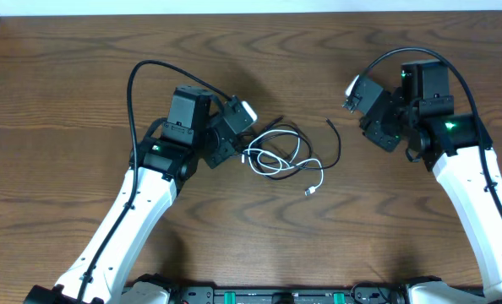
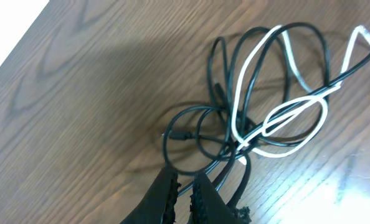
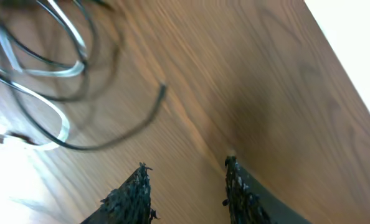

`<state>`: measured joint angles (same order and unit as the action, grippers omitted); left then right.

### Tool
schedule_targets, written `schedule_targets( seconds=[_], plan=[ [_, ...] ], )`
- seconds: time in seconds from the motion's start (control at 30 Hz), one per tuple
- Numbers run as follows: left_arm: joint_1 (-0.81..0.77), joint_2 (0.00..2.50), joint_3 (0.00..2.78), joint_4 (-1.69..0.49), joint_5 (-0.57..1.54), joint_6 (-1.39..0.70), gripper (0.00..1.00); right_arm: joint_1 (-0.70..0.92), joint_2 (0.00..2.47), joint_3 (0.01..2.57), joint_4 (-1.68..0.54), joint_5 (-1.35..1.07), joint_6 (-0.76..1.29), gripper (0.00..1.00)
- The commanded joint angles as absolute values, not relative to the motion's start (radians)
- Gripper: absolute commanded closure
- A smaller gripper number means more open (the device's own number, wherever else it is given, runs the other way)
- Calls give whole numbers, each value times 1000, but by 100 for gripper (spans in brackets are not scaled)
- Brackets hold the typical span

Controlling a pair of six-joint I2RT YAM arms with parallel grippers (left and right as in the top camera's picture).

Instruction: Untangle cables

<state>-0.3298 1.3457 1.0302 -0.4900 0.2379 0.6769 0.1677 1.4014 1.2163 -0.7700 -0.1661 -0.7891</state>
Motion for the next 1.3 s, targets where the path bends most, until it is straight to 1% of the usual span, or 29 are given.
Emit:
schedule_targets(
  seconds=[0.0,0.03,0.07,0.13,0.23,0.3,0.33,0.43,0.5,0.57,0.7,0.73,0.8,0.87,1.0,1.13,1.27],
  plan=[
    [-326,1346,1051,-456,386,668,92,164,1394,1228,-750,-429,-770,67],
    [-326,1345,1051,-422,448,661,92,165,1395,1228,-735,-514,-770,71],
    [-326,1345,1051,-391,482,637,92,165,1397,1228,-727,-551,-759,74],
    [-326,1342,1052,-295,569,565,92,165,1405,1228,-709,-571,-707,78],
    [-326,1335,1052,-145,677,477,92,165,1429,1228,-692,-578,-666,79],
    [-326,1331,1052,-59,704,405,92,165,1448,1228,-690,-607,-667,79],
    [-326,1328,1052,-1,707,349,92,168,1465,1228,-686,-640,-667,73],
    [-326,1325,1052,163,708,195,92,172,1502,1228,-670,-701,-670,67],
    [-326,1324,1052,253,709,107,92,172,1530,1228,-647,-744,-670,59],
    [-326,1324,1052,371,758,31,92,172,1555,1228,-620,-770,-670,57],
    [-326,1324,1052,464,857,-9,92,172,1577,1228,-578,-770,-670,49],
    [-326,1324,1052,484,876,-31,92,172,1581,1228,-567,-770,-670,43],
    [-326,1324,1052,527,914,-67,92,172,1589,1228,-548,-762,-670,36],
    [-326,1322,1052,573,950,-95,92,171,1591,1228,-527,-726,-670,25],
    [-326,1304,1052,638,1026,-125,92,170,1591,1228,-497,-654,-671,17],
    [-326,1272,1052,657,1093,-134,92,171,1591,1228,-496,-651,-715,17],
    [-326,1255,1052,657,1108,-136,92,172,1591,1228,-501,-742,-715,17]
  ],
)
